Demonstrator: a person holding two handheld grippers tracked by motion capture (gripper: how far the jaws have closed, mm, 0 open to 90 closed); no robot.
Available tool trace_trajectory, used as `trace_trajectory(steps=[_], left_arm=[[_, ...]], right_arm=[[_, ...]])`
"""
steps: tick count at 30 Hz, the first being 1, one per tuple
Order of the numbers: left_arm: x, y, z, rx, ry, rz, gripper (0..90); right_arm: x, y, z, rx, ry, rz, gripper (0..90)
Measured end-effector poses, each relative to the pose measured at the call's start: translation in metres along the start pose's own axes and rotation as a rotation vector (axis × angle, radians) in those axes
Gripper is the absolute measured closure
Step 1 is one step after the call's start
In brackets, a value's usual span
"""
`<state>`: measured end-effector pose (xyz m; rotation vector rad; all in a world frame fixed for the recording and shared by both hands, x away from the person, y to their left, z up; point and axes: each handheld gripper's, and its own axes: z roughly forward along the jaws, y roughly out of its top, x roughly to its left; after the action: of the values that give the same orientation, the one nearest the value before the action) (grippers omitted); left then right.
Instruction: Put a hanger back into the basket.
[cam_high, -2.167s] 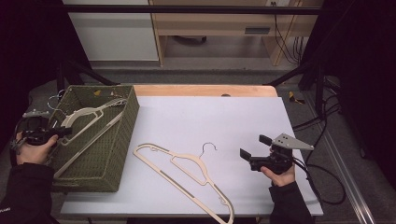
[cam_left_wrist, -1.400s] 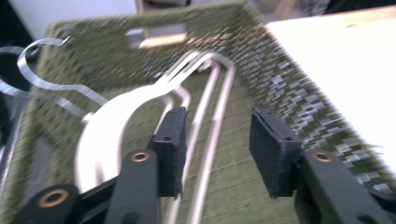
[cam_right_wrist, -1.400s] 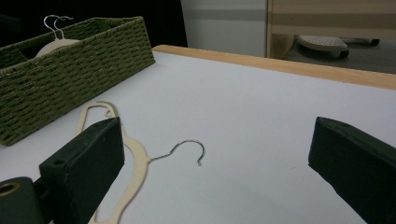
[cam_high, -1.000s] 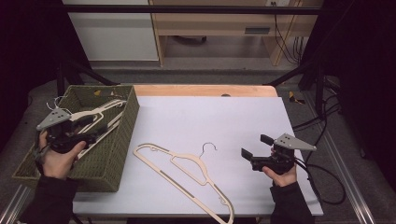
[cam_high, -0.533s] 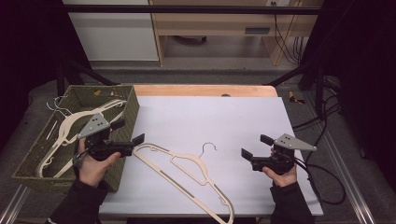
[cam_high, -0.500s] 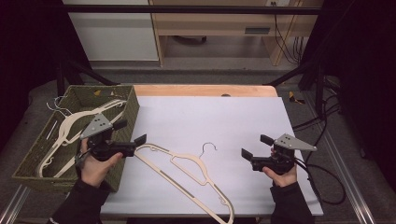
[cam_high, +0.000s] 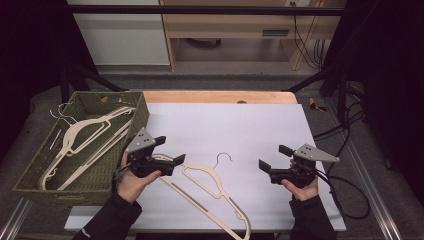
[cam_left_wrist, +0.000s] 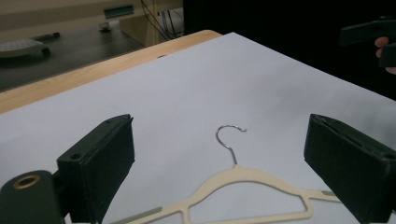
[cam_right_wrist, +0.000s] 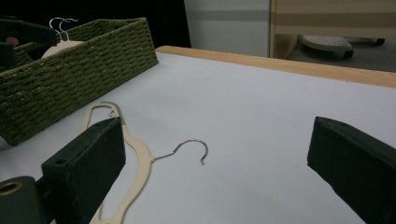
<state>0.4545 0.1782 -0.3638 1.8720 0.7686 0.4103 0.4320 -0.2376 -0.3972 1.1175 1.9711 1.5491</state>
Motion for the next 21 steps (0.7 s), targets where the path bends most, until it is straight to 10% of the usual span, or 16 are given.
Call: trace_trajectory(steps=[21], left_arm=[[-0.025, -0.008, 0.071, 0.115, -0.045, 0.009, 12.2]], right_arm=[[0.001, -0.002, 0.0, -0.001, 0.004, -0.001, 4.8]])
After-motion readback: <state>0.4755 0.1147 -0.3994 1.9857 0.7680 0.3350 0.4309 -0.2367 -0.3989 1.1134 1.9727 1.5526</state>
